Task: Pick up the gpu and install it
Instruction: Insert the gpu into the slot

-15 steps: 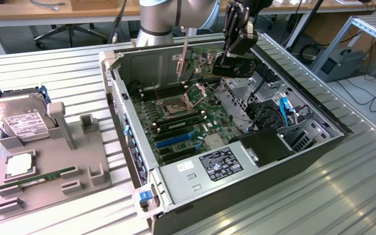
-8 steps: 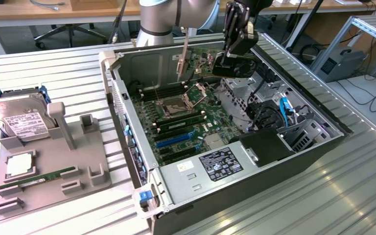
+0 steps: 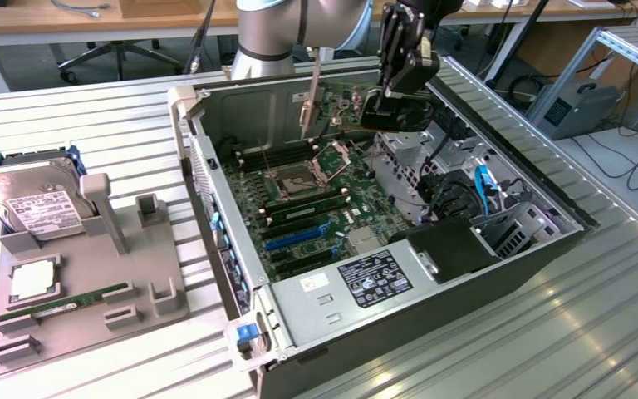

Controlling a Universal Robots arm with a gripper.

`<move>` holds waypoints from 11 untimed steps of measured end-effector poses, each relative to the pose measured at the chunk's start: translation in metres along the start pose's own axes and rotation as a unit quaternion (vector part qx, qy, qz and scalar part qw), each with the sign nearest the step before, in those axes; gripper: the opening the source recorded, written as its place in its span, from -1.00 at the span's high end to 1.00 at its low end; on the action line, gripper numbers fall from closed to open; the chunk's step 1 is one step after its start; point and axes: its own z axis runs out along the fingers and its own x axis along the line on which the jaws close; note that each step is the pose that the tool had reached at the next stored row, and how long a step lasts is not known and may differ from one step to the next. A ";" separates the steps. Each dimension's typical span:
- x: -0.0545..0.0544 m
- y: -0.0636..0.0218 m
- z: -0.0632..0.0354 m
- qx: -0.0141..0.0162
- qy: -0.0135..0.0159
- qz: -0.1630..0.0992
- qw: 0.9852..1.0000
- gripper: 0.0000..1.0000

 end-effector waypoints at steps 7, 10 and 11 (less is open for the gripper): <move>0.000 0.0000 0.0001 0.000 0.000 -0.008 1.000 0.46; 0.000 0.0000 0.0004 0.000 0.001 -0.026 1.000 0.46; 0.000 0.0000 0.0005 0.000 0.001 -0.036 0.999 0.46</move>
